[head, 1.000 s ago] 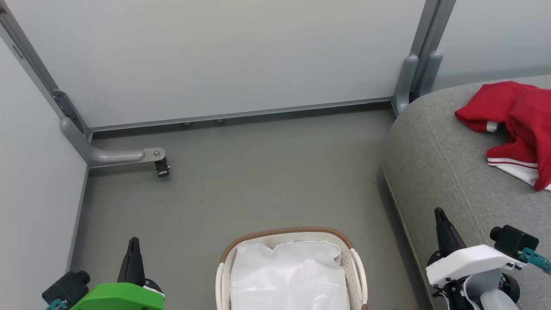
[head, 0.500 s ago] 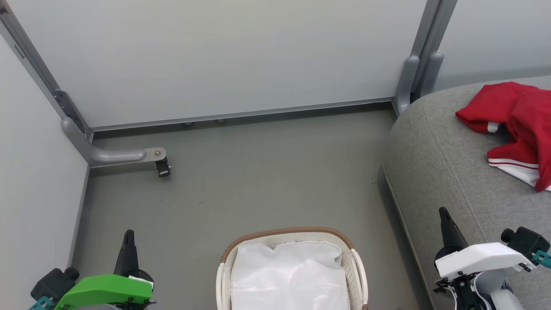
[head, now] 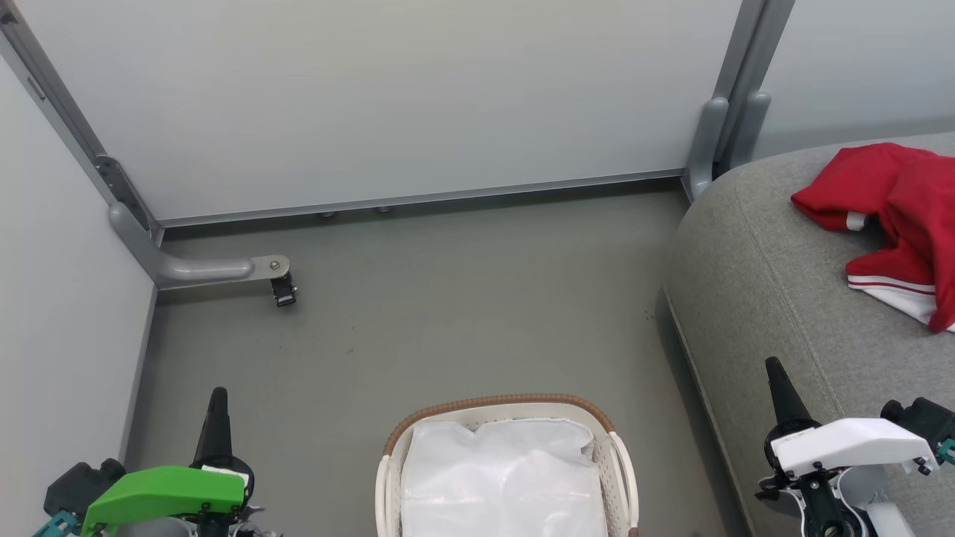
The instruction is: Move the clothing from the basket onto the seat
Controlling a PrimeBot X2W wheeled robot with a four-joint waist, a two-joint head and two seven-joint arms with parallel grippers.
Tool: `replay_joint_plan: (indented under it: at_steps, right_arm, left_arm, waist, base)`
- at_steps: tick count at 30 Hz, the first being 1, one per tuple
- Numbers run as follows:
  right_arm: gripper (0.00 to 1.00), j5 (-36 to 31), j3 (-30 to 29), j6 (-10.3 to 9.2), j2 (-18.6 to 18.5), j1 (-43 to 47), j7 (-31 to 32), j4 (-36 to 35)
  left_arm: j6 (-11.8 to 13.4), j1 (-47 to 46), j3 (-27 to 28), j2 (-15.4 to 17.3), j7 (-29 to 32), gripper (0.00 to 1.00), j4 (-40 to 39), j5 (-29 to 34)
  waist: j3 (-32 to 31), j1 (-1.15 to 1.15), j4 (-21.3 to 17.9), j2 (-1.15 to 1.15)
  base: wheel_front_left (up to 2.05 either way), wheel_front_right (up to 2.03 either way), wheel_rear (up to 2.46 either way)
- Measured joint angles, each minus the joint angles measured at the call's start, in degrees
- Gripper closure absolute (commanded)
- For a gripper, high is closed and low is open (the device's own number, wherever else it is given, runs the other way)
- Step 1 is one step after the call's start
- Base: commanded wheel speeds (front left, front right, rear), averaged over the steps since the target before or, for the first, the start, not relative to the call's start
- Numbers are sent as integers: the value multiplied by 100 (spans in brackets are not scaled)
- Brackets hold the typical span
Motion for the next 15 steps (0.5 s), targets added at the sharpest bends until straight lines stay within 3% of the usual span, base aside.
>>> replay_joint_plan:
  at_steps: [15]
  right_arm:
    - [100,866,-88,0,-4,-21,219,-71]
  left_arm:
    - [-23,-90,115,0,233,100,-66,-740]
  waist:
    - [-5,0,16,0]
  base:
    - [0,0,0]
